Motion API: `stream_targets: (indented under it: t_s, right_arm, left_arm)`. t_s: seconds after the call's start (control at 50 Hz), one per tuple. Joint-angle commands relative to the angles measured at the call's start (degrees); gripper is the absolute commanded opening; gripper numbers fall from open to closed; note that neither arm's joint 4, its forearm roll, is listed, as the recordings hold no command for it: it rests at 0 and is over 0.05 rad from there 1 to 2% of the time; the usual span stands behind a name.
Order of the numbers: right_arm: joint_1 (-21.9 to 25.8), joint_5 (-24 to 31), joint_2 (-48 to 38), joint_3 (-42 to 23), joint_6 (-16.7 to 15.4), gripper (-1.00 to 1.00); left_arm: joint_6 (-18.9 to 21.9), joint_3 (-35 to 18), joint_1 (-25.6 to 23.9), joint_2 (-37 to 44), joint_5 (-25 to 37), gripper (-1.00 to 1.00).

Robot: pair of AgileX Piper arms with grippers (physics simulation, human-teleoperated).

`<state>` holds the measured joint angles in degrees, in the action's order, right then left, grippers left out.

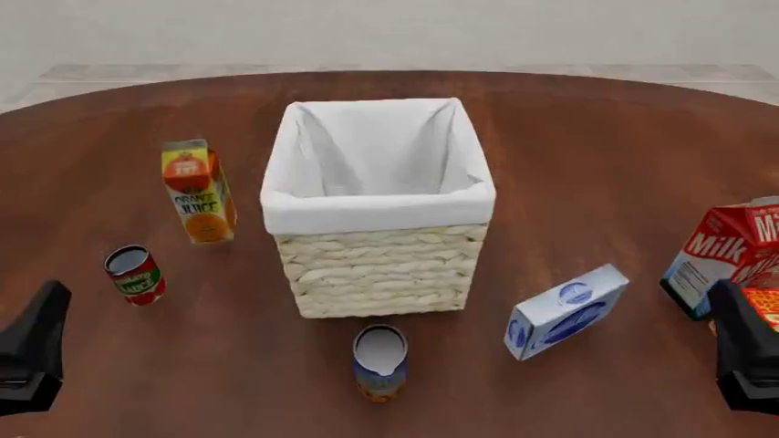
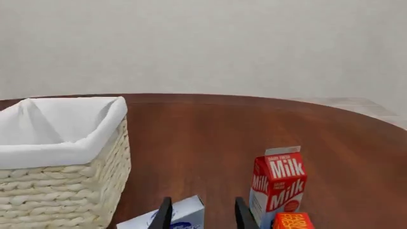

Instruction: Pick up the orange juice, and put it in the basket.

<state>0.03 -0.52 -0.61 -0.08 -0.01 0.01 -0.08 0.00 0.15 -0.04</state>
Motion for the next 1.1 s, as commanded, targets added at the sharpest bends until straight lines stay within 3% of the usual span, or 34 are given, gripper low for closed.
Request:
stream_targets:
  t_s: [0.02,0.14,0.34,0.52,0.64,1.1]
  right_arm:
    - [0.1,-5.0,-5.5,-0.4,0.0,1.00]
    - [0.0,-4.7,-5.4,-0.6,0.0,1.00]
    - [0.4,1.3,0.3,-1.1,0.0,1.00]
    - [1.0,-1.7,-3.2,-1.2,-1.3,1.00]
    - [1.1,-3.6,-5.4,-1.3,-1.9,1.00]
    - [1.4,-3.7,-5.5,-1.7,-2.9,1.00]
  left_arm:
    - [0.1,-0.1,0.0,0.4,-0.1,1.00]
    - [0.3,-0.1,0.0,0.5,-0.1,1.00]
    - [0.7,0.0,-0.1,2.1,-1.2,1.00]
    - [0.0,-0.2,-0.7,5.8,-3.3,1.00]
    - [0.2,-4.5,-3.0,6.3,-1.0,1.00]
    - [1.2,-14.2,-8.8,19.3,-3.0,1.00]
